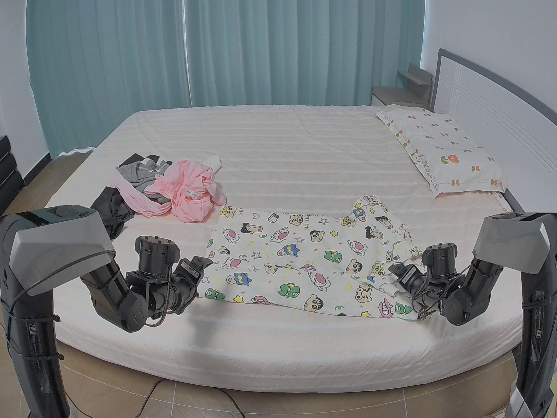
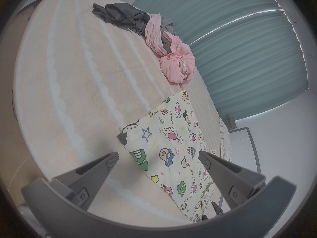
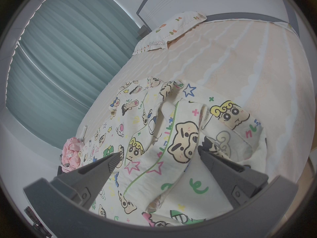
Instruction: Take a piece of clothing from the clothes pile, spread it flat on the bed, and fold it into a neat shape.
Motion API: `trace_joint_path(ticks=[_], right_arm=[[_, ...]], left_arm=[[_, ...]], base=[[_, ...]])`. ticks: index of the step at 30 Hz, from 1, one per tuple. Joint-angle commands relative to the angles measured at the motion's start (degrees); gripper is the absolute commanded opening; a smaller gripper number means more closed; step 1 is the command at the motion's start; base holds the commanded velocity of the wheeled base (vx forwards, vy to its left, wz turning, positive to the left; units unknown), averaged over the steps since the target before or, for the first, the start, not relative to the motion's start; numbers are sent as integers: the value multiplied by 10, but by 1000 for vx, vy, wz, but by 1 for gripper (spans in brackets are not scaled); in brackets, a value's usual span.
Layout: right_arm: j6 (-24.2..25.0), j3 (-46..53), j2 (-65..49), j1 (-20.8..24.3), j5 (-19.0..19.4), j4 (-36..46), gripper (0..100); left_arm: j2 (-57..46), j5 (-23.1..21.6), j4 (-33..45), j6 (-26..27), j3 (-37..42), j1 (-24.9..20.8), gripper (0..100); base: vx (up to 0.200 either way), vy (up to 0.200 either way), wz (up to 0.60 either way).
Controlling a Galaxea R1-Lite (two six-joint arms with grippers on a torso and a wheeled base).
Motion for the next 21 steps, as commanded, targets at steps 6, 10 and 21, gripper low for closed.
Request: trace_joint_path(ticks=[6,10,21], right_arm=[[-1,-26,15,4,-1,5,100],[1,-41,18,2,-2,14,100],[7,-23,4,1,-5,20,0]], left_arm=[[2,0,0,0,0,0,100],[2,0,0,0,0,0,100],[2,0,0,0,0,0,100]], base=[[0,0,0],[0,0,0],[0,0,0]])
